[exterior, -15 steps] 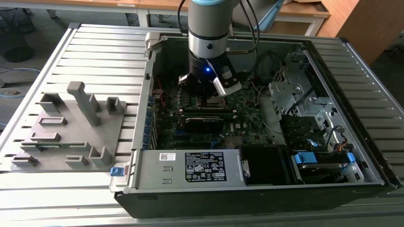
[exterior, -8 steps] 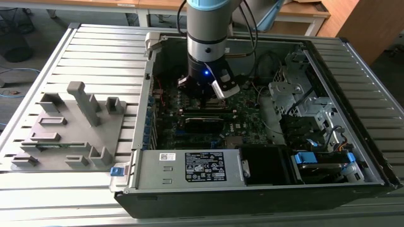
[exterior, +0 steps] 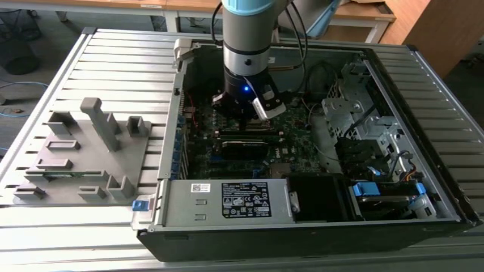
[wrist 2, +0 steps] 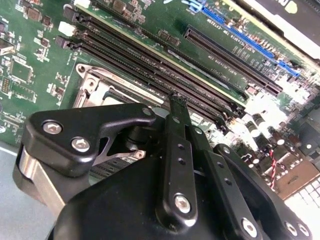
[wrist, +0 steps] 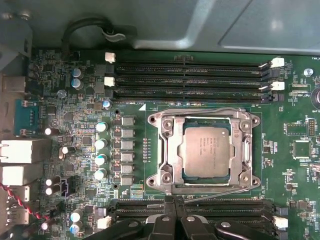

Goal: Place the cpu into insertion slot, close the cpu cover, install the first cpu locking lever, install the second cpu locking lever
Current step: 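Install the second cpu locking lever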

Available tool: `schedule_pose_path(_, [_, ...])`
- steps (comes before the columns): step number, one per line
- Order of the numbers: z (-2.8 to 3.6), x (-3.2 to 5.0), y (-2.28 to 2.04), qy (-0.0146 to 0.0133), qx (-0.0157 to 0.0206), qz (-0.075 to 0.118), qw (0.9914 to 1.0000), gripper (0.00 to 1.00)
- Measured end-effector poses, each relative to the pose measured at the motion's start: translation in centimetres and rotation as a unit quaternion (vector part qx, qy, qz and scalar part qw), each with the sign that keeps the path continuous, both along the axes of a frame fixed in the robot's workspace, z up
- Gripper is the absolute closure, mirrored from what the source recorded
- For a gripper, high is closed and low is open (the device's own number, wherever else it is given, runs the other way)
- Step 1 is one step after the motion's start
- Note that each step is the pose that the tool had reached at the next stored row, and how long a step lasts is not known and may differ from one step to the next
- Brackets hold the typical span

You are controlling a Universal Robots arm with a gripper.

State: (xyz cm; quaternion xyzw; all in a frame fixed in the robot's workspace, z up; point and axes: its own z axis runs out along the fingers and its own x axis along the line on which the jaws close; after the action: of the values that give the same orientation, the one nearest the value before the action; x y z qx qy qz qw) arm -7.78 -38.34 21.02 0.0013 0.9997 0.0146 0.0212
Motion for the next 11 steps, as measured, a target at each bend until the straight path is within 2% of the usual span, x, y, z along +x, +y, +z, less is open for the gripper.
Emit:
schedule_pose_path(7, [-0.26,-0.86,0.0,0.0,0.0,0.0,1.0,0.89])
schedule_pose_path(11, [-0.49,-0.94,-0.01,0.0,0.0,0.0,1.0,0.89])
